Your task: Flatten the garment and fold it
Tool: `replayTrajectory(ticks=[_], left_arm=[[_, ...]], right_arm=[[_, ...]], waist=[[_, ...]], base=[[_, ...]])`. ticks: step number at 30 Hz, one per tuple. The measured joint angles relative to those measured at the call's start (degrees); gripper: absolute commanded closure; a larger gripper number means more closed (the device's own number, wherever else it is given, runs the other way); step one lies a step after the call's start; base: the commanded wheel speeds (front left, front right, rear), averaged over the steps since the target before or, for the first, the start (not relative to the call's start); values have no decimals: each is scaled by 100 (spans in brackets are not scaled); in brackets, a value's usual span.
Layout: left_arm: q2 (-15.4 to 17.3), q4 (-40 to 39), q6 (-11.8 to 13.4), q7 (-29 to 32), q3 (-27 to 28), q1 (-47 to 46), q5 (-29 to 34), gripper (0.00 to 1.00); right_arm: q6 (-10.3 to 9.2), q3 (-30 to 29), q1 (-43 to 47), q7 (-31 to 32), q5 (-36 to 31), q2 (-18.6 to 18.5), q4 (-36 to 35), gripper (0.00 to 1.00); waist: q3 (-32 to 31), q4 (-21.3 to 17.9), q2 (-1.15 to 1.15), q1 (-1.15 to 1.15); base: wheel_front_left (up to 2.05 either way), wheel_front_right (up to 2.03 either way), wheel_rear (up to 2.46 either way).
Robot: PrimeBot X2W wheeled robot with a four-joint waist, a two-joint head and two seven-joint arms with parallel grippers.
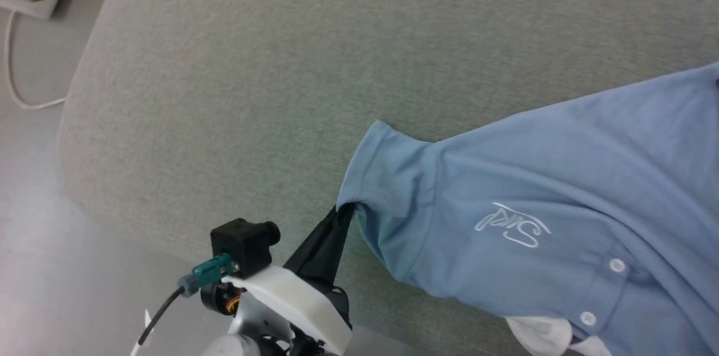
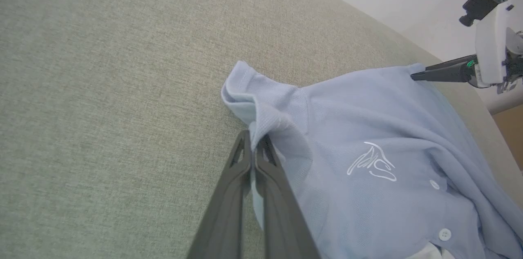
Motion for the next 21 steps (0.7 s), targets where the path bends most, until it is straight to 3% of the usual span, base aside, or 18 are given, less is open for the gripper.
replayTrajectory(ticks=[6,7,8,9,15,21], left_arm=[[-89,165,-48,-49,-70,-58,-5,100],[-91,180,-51,-51,-77,-71,-5,100],[-90,194,-53,-55,-77,-75,-5,100],[-90,218,-54,-56,-76,-79,-5,100],[-27,334,-71,-98,15,-115,-5,100],[277,222,-66,19,109,-159,31,100]], right_arm=[[-4,316,-207,58,216,-322,118,0],[-4,358,-210,58,290,-365,114,11],[-4,360,-214,55,365,-394,115,65],[-4,360,-215,34,425,-410,118,100],[-1,514,-194,-557,499,-289,276,100],[-1,530,-148,-1448,481,23,638,100]], waist=[[224,239,0,-3],[244,258,0,-4],[258,269,0,-4],[261,271,0,-3],[128,189,0,0],[-238,-22,0,1]], base=[[0,0,0],[0,0,0],[0,0,0],[0,0,0],[0,0,0],[0,0,0]])
